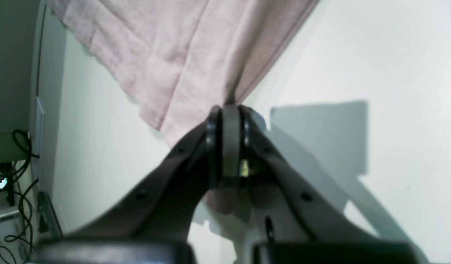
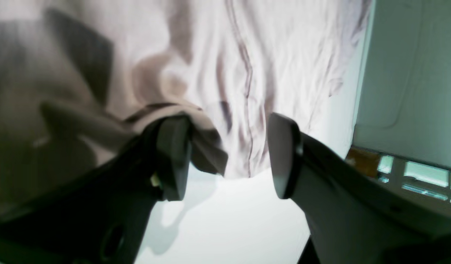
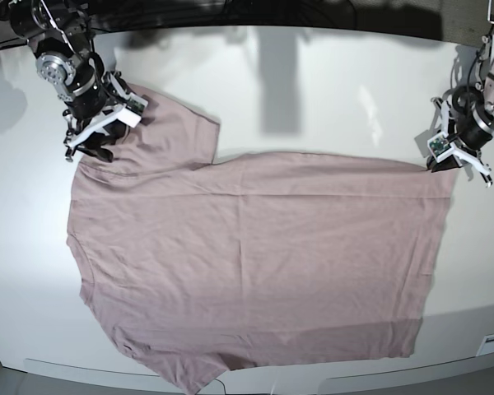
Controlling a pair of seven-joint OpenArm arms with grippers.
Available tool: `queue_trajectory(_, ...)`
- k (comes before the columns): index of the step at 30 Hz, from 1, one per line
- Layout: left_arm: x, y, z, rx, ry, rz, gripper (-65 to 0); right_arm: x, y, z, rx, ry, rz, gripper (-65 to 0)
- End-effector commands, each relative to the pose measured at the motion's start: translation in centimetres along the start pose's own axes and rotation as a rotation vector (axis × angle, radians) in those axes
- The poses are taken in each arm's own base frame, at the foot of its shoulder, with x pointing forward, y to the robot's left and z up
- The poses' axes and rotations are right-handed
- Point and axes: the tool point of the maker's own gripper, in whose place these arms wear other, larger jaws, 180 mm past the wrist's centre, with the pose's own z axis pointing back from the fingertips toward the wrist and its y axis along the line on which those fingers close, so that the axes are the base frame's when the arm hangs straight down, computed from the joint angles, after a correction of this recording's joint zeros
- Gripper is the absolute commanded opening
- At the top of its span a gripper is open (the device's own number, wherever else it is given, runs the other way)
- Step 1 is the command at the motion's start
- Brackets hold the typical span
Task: Fold the T-shirt properly
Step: 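Lower the right gripper onto the sleeve-shoulder edge and grasp it, then lift both grippers and pull the shirt toward the robot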
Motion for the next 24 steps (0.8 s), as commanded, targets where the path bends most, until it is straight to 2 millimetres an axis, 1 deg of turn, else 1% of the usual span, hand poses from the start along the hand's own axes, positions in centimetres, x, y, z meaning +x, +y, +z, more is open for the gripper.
queue_trajectory(1,-5.5,-5.6,1.0,-0.209,0.245,-0.036,-65.0,-0.5,3.2,0.0,0.138,0.016,0.006,-30.5)
queue_trajectory(4,-5.5,-5.6,1.0,-0.208,0.245,-0.036,-65.0,-0.3,4.7,-0.2,0.203,0.012,0.027,-30.5)
queue_trajectory(7,-5.5,-5.6,1.0,-0.209,0.245,-0.036,-65.0,-0.7,6.3,-0.1,0.277,0.021,0.043,-31.1)
queue_trajectory(10,-5.5,-5.6,1.0,-0.209,0.245,-0.036,-65.0,-1.4,7.1,0.1,0.322,0.045,0.064,-37.8)
queue_trajectory(13,-5.5,-5.6,1.0,-0.209,0.245,-0.036,-65.0,-2.1,7.1,0.3,0.328,0.076,0.074,-44.6)
queue_trajectory(14,-5.5,-5.6,1.0,-0.209,0.245,-0.036,-65.0,-2.3,7.1,0.3,0.326,0.087,0.076,-47.8)
queue_trajectory(16,-5.5,-5.6,1.0,-0.209,0.245,-0.036,-65.0,-2.7,7.0,0.3,0.325,0.109,0.079,-55.6)
queue_trajectory(18,-5.4,-5.6,1.0,-0.208,0.244,-0.036,-65.0,-3.5,6.8,0.3,0.313,0.154,0.083,-65.0)
queue_trajectory(21,-5.2,-5.6,0.9,-0.203,0.23,-0.01,-65.0,-5.1,5.7,0.4,0.257,0.25,0.077,-65.0)
queue_trajectory(23,-4.6,-5.5,0.8,-0.195,0.202,0.036,-65.0,-6.1,4.6,0.4,0.184,0.309,0.03,-65.0)
queue_trajectory(24,-4.4,-5.4,0.8,-0.189,0.184,0.065,-65.0,-6.4,4.1,0.5,0.152,0.334,-0.02,-65.0)
